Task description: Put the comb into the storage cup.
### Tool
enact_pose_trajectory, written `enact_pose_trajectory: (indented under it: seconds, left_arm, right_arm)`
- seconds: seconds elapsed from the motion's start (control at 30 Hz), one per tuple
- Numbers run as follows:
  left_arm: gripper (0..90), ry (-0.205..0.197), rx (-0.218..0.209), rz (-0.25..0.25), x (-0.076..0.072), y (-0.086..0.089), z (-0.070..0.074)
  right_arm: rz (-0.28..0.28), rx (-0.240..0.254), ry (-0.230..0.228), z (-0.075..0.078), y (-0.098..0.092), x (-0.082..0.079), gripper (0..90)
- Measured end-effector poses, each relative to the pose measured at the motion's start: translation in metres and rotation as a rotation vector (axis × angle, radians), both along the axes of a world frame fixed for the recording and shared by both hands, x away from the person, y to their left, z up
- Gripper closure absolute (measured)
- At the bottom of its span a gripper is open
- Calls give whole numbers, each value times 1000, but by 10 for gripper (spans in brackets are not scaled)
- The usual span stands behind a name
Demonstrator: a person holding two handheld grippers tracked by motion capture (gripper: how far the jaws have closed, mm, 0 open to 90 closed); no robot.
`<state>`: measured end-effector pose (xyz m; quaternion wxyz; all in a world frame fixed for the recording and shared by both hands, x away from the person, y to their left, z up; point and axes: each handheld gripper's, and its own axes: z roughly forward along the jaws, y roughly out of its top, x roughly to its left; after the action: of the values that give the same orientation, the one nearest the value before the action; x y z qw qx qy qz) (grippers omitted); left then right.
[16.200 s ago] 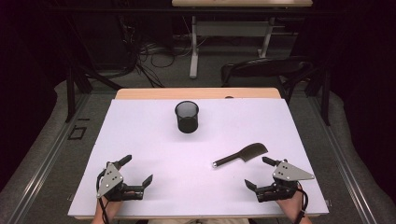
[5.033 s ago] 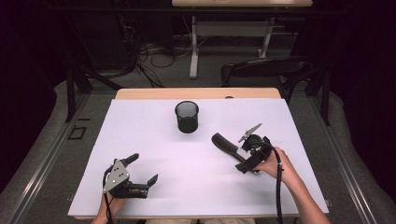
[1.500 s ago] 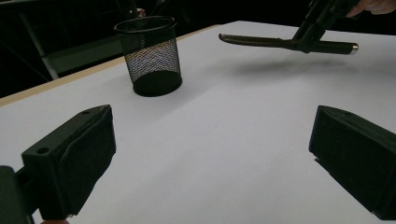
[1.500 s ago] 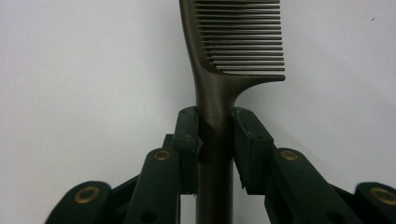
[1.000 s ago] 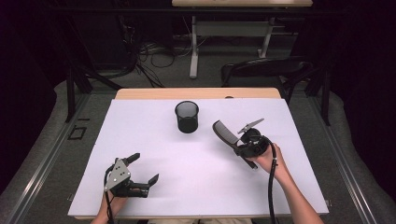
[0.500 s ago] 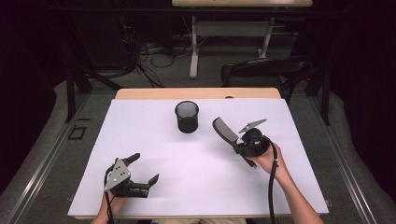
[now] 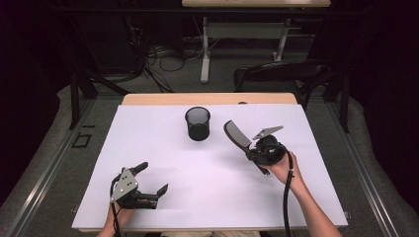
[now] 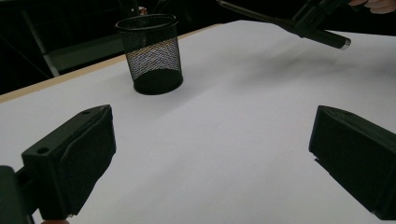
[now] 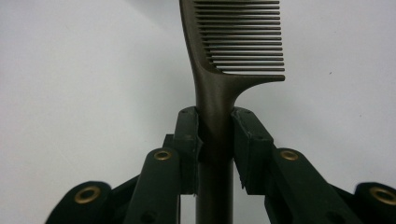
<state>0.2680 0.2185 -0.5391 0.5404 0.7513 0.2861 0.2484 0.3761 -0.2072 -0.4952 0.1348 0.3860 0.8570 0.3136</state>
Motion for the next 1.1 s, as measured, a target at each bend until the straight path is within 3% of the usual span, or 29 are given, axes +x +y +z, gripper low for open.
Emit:
enact_pose_trajectory:
  seconds: [0.9,0.97,1.1]
  left_arm:
    - [6,-3,5,-8,1,-2,0]
    - [7,2,-14,2,2,-2,0]
    - [7,15,-10,-4,2,-4,-1]
  right_arm:
    - [-15,69,-91,12,4,4,727]
    - [-10,73,-100,13,5,4,728]
    - [-17,106,-120,19,6,4,727]
